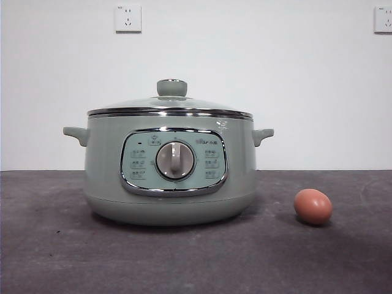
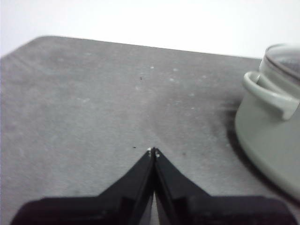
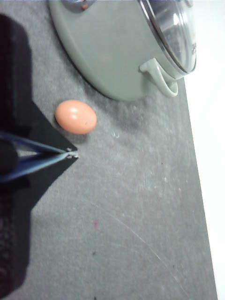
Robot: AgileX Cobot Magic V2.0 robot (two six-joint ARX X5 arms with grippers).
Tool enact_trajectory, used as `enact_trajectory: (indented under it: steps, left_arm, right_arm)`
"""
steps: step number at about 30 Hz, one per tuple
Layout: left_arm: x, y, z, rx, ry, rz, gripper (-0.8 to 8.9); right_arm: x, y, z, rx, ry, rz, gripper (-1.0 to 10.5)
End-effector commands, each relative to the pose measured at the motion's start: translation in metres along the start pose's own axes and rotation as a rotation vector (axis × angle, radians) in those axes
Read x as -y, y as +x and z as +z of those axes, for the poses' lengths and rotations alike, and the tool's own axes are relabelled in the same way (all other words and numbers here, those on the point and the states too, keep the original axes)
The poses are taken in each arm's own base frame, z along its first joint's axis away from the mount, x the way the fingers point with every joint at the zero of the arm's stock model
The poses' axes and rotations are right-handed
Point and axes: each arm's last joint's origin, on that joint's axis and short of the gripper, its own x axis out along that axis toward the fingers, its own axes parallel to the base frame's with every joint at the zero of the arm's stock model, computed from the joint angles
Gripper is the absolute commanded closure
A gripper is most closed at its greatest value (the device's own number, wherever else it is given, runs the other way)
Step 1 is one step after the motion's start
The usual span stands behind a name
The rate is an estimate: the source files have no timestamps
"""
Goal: Pick up the egg,open the lid,put the egg in the pot,close the lid
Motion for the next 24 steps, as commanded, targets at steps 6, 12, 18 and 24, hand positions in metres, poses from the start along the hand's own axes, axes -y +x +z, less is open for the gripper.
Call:
enact_trajectory:
  steps: [6, 12, 18, 24]
  left_arm:
    - [0.005, 0.000, 0.001, -0.020, -0.146, -0.172, 8.19]
    - [0.012, -0.013, 0.029, 0.015, -0.147, -0.240, 8.20]
    - [0.020, -0.032, 0.070, 0.025, -0.131, -0.293, 8.20]
    - [0.031, -0.043, 0.110, -0.082, -0.061, -0.415, 8.20]
  right_arm:
    - [-0.001, 0.000, 0.003, 0.031, 0.197, 0.009, 9.6]
    - [-0.007, -0.011, 0.030, 0.099, 0.235, 0.030, 9.6]
    - [-0.017, -0.023, 0.072, 0.108, 0.205, 0.096, 9.6]
    - [-0.028, -0.026, 0.120, -0.066, 0.077, 0.181, 9.6]
